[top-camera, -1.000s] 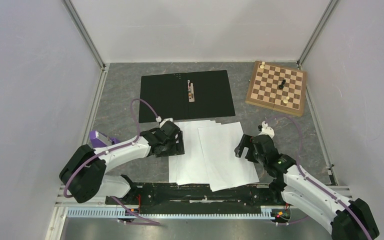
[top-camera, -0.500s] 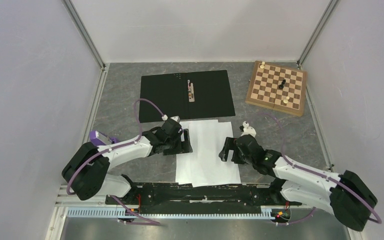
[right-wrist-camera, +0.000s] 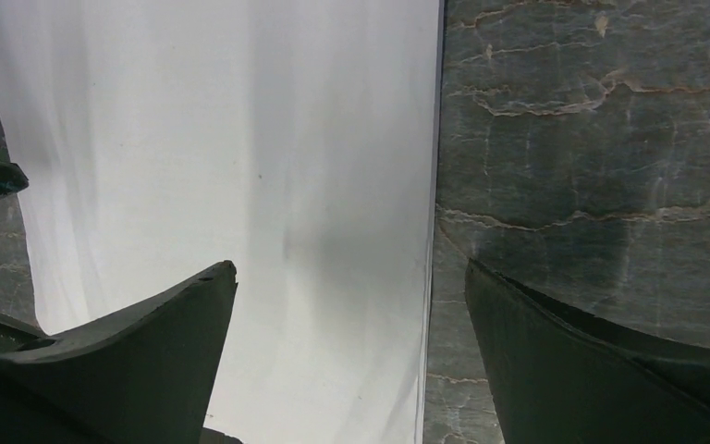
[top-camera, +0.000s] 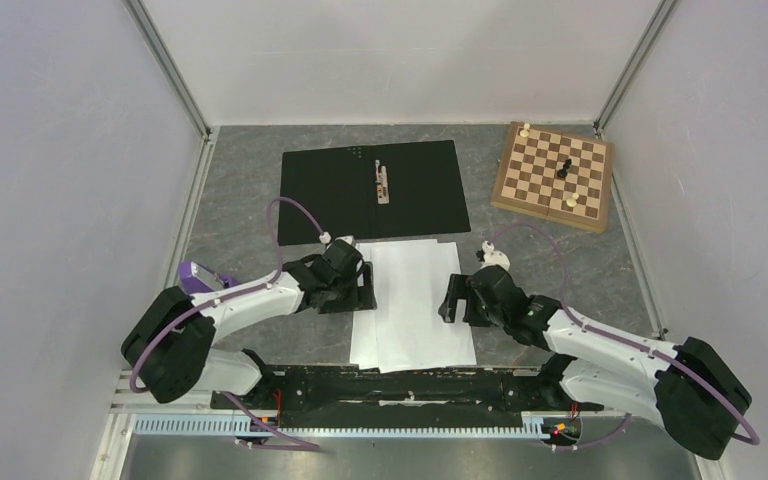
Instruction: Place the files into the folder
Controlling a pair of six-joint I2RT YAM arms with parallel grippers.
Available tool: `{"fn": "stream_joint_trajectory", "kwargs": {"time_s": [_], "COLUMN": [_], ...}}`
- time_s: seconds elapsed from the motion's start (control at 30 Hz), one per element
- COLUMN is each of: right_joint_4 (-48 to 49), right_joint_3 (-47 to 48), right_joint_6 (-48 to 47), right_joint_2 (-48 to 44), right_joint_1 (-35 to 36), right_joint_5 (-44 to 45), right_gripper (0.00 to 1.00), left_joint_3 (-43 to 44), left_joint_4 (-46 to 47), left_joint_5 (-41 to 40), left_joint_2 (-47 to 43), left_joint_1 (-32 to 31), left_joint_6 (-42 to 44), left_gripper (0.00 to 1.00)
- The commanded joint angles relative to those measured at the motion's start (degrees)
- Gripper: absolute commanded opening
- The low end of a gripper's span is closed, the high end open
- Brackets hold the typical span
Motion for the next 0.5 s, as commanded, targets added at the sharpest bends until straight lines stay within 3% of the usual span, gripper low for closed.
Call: {"fn": "stream_joint_trajectory", "kwargs": {"time_s": [0.0, 0.33, 0.47], "right_joint_4": [-2.02, 7.66, 4.71], "right_joint_3": [-4.88, -2.8, -0.63], "right_joint_6": [-1.14, 4.81, 2.68], "right_joint_2": [2.19, 9.46, 9.82], "right_joint_1": [0.05, 7.44, 7.35], "right_joint_5": [-5.83, -6.71, -3.01], "right_gripper": [0.98, 0.98, 0.98], "left_joint_3": [-0.11, -0.18, 0.24], "left_joint_4": [-0.03, 4.28, 1.31], "left_joint_5": [2.63, 6.87, 3.35], "left_joint_2": [3.45, 7.91, 6.72], "left_joint_1": [-0.06, -3.39, -3.69], "left_joint_6": [1.78, -2.0, -2.34], "left_gripper": [0.9, 0.9, 0.9]}}
